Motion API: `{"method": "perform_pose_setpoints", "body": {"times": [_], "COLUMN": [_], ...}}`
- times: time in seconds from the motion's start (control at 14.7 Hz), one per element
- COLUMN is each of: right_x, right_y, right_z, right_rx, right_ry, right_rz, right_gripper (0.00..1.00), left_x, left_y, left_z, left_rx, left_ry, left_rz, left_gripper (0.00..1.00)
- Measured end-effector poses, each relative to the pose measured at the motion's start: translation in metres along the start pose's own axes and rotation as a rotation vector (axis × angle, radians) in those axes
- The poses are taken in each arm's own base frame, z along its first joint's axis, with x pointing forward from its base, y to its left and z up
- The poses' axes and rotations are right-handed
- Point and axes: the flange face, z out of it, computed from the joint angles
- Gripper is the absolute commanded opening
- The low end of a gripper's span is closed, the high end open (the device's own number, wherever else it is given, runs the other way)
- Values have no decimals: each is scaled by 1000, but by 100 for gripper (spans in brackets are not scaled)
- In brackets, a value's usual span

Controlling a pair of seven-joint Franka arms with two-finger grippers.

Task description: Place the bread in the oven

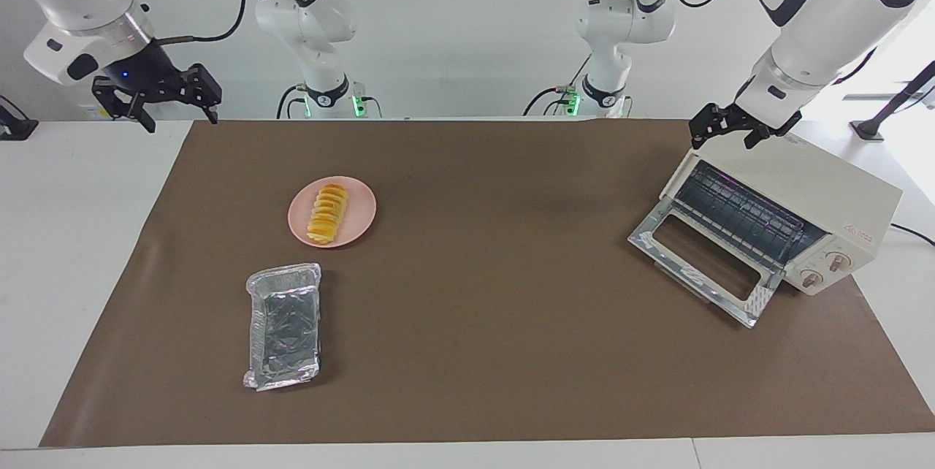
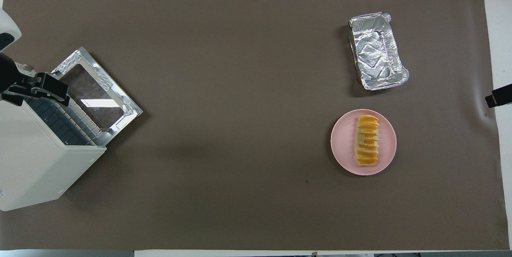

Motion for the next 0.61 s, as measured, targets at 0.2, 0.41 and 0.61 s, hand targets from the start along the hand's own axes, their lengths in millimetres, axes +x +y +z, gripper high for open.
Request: {"method": "perform_pose_setpoints", "body": {"times": [0.2, 0.41, 0.61], "right_x": [0, 1, 9], "right_y": [0, -1, -14], "right_z": [0, 2, 18], "right_rx": [-1, 0, -5], "right_ry": [0, -3, 3], "right_rz": [0, -2, -14], "right_gripper": [100, 100, 100], "left_x": [0, 0, 0], "left_y": [0, 0, 0], "left_z": [0, 0, 0], "left_rx": [0, 0, 0], "left_ry": [0, 0, 0], "left_rz": [0, 0, 0], "left_gripper": [100, 100, 100]}}
